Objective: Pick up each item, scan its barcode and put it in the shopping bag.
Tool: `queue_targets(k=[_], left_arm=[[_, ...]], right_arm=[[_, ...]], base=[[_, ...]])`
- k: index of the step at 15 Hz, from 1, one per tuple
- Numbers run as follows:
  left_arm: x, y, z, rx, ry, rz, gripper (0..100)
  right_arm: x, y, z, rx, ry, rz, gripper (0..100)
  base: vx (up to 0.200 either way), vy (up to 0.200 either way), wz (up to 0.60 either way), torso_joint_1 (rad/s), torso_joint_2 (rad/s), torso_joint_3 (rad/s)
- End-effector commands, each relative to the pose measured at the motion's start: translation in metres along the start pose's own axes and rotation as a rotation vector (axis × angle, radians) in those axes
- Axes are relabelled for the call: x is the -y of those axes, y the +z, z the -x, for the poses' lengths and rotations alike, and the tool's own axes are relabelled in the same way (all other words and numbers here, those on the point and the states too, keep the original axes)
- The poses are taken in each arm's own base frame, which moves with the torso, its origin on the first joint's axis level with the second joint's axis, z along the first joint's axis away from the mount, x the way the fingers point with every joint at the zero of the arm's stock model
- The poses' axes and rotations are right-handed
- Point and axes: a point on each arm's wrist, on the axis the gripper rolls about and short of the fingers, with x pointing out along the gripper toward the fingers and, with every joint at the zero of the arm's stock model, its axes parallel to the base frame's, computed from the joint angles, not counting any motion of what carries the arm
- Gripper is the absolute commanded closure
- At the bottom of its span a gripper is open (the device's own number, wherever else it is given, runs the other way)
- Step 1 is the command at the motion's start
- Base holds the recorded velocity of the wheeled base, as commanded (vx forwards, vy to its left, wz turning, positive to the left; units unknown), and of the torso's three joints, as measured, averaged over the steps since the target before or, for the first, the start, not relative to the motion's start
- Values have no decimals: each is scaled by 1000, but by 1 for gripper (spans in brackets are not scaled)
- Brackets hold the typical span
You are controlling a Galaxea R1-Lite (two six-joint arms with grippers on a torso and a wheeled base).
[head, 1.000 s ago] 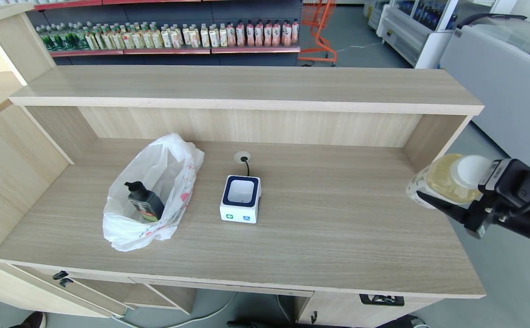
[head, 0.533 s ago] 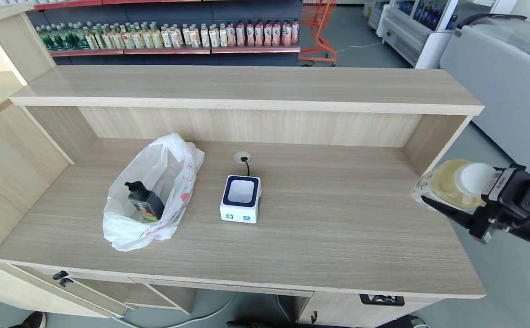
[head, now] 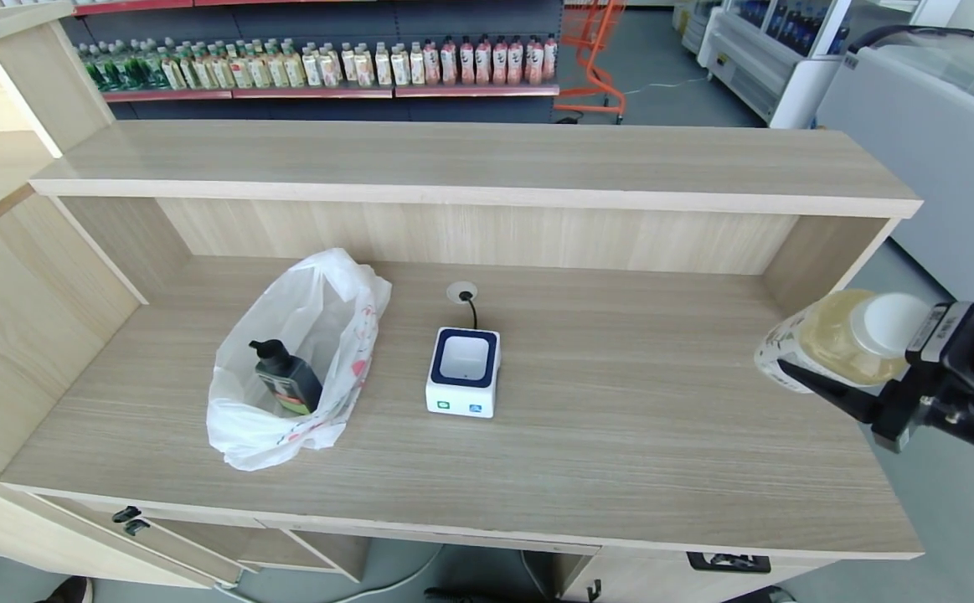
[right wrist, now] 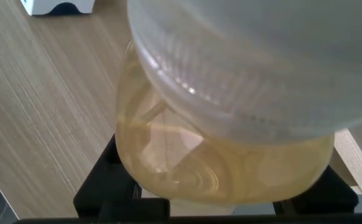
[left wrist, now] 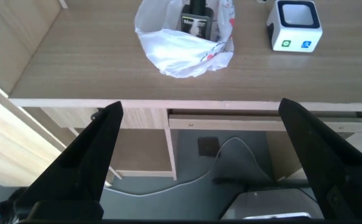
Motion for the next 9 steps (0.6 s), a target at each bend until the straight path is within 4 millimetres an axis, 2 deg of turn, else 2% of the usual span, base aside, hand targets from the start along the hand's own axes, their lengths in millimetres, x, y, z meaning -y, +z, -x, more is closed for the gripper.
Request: queue_targets(k=[1,9], left_arm=[[0,0,0,-2,0,0,0],[0,-1,0,-2,0,-1,0]], right_arm=[[0,-1,0,-2,2,-5,100],[-4,-12,-14,-35,39,-68,100]], base=[[0,200,0,-2,17,-2],[0,200,0,2,3,2]])
